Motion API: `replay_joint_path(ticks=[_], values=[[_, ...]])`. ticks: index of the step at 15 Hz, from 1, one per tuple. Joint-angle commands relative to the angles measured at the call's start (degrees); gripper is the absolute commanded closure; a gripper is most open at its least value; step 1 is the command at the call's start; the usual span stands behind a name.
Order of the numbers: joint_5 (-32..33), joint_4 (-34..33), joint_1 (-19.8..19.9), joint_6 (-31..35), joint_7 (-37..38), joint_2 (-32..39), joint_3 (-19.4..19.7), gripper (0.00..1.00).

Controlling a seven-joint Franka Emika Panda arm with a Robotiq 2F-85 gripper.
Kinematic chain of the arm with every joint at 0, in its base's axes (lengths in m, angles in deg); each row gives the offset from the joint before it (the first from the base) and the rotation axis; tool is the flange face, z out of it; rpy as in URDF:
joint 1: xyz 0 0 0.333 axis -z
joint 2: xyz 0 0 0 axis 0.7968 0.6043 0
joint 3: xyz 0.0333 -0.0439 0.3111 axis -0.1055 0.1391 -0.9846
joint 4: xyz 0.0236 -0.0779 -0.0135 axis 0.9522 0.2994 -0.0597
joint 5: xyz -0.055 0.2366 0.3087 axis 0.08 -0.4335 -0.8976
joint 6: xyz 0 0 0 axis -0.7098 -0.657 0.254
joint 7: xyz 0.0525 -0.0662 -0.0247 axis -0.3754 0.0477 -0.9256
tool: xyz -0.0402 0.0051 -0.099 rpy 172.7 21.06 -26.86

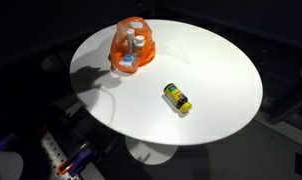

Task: Take the white and blue bottle out of the plastic bag and put it on the table

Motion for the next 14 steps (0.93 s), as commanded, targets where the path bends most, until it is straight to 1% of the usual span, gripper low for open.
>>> replay_joint_path(ticks=[1, 9, 14], values=[[-0.1, -0.3, -0.3, 2.1, -2.0, 1.8, -0.1, 0.0], [0.3, -2.4, -1.2, 7.4, -4.8, 9.8, -1.4, 0.0], [0.4, -4.3, -1.4, 8.5, -6.1, 14.7, -2.1, 0.0]])
